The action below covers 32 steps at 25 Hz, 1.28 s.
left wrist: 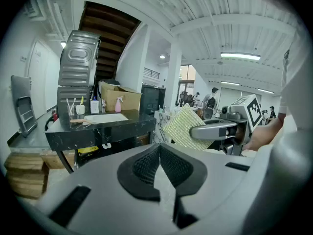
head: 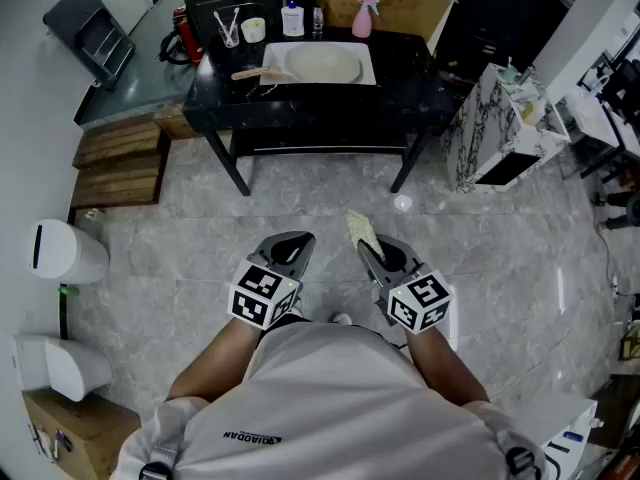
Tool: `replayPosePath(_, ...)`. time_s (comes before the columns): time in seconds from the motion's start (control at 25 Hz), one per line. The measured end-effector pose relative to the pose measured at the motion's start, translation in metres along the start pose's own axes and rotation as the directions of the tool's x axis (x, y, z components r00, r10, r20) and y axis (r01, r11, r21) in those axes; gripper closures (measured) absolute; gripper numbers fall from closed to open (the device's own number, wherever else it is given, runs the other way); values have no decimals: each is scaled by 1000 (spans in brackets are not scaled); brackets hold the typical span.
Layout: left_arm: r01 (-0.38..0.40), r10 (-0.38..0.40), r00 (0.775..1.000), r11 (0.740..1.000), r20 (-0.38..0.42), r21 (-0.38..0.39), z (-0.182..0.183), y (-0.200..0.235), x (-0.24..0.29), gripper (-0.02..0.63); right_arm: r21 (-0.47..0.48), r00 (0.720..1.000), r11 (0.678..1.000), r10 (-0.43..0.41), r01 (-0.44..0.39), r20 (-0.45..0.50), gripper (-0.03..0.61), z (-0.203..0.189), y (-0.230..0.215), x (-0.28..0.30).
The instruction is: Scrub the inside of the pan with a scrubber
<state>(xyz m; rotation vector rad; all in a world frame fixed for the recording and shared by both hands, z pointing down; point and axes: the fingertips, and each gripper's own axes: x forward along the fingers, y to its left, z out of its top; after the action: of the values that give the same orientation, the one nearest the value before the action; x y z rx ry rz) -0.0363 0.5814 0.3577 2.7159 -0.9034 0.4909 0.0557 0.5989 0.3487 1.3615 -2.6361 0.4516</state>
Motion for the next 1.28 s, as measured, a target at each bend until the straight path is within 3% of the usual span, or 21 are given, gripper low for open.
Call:
replayPosePath(0.6, -40, 40, 999, 999, 5, -12, 2, -15, 2, 598, 39, 998, 998, 48, -50, 40, 499, -1, -5, -15)
replayPosePath(1.04, -91, 90, 996, 995, -15, -34, -12, -36, 20, 598, 85, 997, 994, 74, -74, 1, 499, -25, -34, -30)
replayPosePath(1.28, -95, 95, 995, 995, -9, -31, -2, -33, 34, 598, 94, 997, 992, 80, -81, 12, 499, -18, -50, -28)
